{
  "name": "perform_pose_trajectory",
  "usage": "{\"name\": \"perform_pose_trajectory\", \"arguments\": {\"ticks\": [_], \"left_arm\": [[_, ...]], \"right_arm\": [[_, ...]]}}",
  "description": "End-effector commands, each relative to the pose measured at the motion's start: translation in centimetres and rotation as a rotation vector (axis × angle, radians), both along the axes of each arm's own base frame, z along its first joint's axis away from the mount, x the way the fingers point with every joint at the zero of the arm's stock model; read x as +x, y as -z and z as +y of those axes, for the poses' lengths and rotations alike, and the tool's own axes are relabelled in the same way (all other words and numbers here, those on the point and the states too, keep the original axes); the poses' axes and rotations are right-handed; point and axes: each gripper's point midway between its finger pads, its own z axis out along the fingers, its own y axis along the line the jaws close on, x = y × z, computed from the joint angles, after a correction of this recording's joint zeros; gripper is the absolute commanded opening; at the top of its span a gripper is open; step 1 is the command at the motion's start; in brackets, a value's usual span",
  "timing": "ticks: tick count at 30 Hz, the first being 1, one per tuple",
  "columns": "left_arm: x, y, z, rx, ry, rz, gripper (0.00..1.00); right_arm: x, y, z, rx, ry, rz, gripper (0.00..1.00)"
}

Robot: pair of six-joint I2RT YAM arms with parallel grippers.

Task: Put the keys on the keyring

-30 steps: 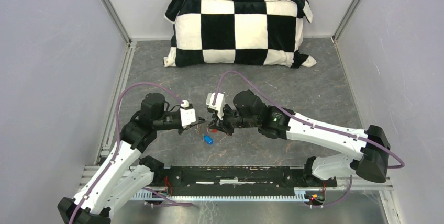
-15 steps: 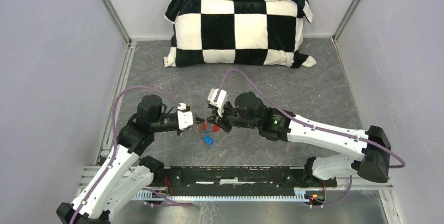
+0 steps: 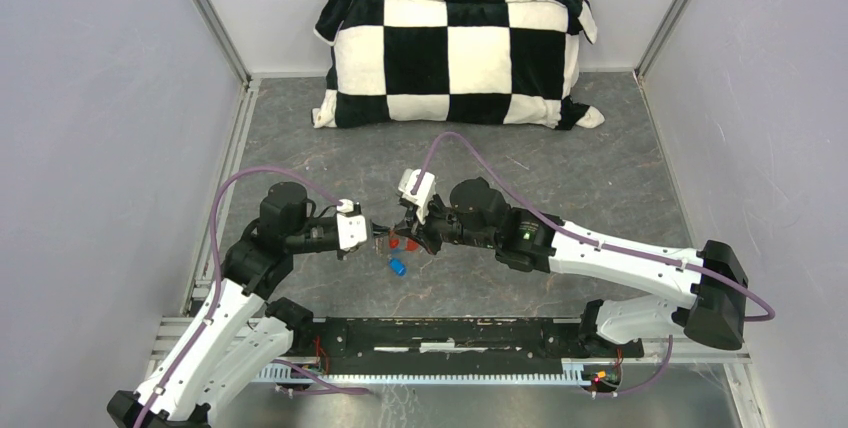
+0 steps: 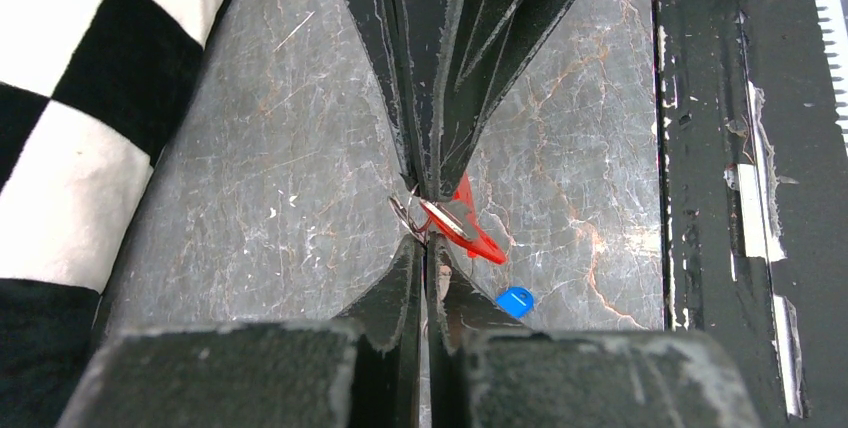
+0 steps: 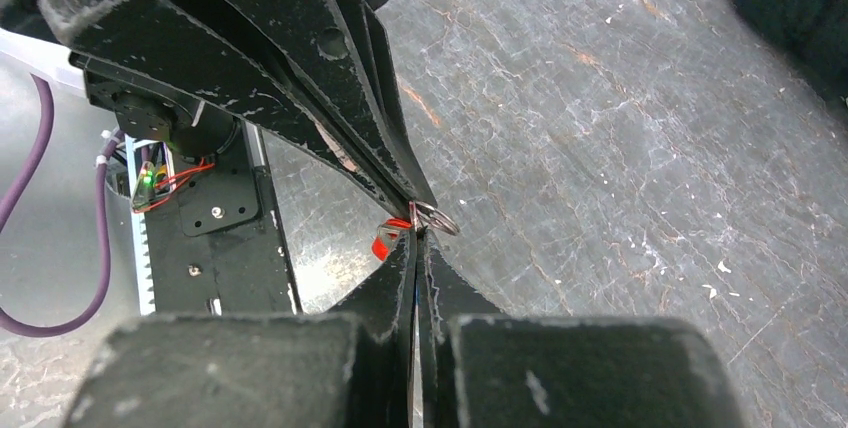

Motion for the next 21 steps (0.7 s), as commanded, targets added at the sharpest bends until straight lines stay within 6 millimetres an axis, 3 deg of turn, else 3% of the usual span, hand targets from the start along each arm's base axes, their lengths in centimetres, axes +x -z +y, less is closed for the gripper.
{"name": "perform_pose_trajectory", "arguments": {"ticks": [1,21], "left_arm": [[-0.3,-1.6,-0.3,-0.021,0.039,-0.069,0.02],[-0.4,-2.0,-0.2,-0.022,0.051,-0.117,0.02]], "right_arm": [[0.2,-2.6,0.6,0.090,0.010,-0.030,0.01],[0.8,-1.7,-0.1,0.060,0.066,-0.025,0.00]]}}
